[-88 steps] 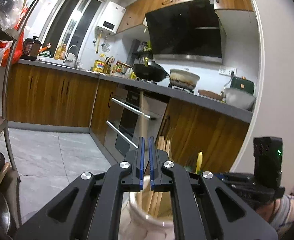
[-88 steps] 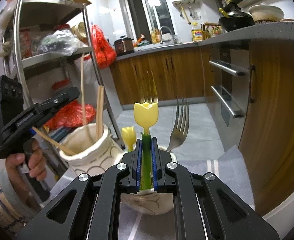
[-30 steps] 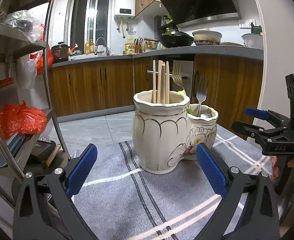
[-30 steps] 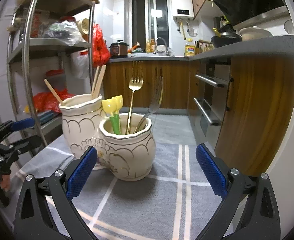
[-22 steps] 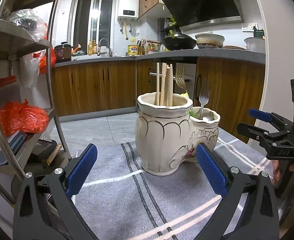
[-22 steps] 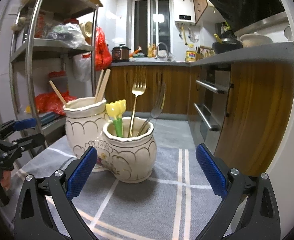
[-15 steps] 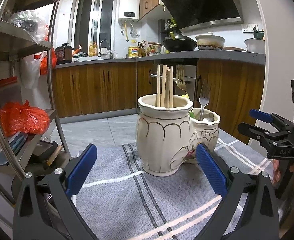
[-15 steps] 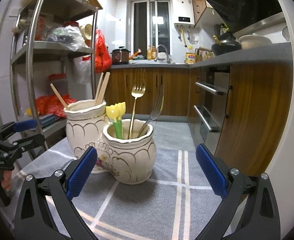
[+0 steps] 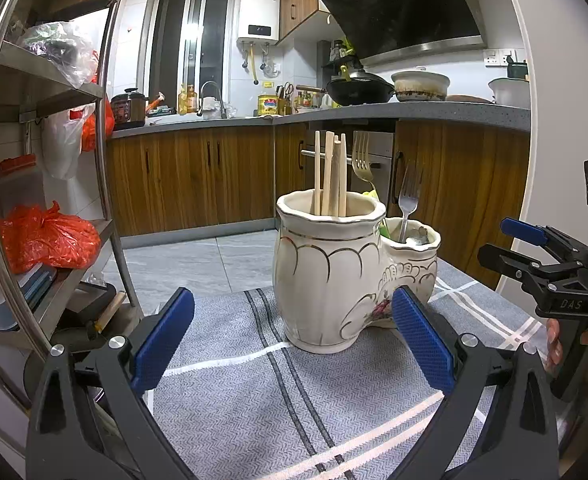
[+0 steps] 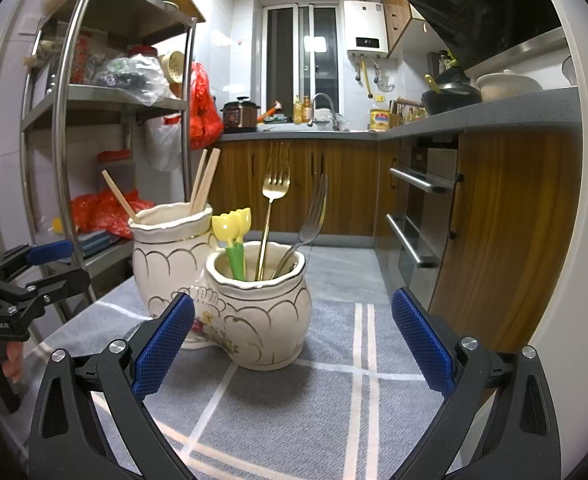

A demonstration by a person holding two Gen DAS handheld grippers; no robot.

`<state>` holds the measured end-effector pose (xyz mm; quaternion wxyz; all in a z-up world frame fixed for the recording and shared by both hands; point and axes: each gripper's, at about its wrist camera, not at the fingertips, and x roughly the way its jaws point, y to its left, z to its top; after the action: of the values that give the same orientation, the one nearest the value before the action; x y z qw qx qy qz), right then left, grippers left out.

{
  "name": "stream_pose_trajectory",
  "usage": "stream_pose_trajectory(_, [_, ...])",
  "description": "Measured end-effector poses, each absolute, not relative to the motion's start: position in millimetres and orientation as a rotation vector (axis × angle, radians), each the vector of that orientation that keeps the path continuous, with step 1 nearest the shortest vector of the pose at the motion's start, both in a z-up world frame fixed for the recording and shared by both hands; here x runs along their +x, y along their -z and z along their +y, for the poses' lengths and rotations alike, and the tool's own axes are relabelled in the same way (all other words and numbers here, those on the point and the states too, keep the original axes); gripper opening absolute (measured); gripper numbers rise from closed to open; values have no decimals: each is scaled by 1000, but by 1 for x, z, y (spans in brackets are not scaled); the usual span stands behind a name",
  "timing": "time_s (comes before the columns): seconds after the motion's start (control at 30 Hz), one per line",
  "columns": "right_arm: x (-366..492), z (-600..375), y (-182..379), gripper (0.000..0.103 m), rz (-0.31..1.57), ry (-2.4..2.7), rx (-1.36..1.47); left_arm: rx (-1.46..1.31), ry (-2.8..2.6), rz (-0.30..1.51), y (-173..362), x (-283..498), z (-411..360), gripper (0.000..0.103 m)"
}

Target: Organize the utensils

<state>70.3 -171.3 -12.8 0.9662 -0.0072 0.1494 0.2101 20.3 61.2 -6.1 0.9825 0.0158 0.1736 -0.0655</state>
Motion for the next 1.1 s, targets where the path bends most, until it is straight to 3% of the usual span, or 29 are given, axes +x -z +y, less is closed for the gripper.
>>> stream_pose_trajectory(1.1, [70,-172,14,98,301,-425,-14,33,105,354,4,22,63,97])
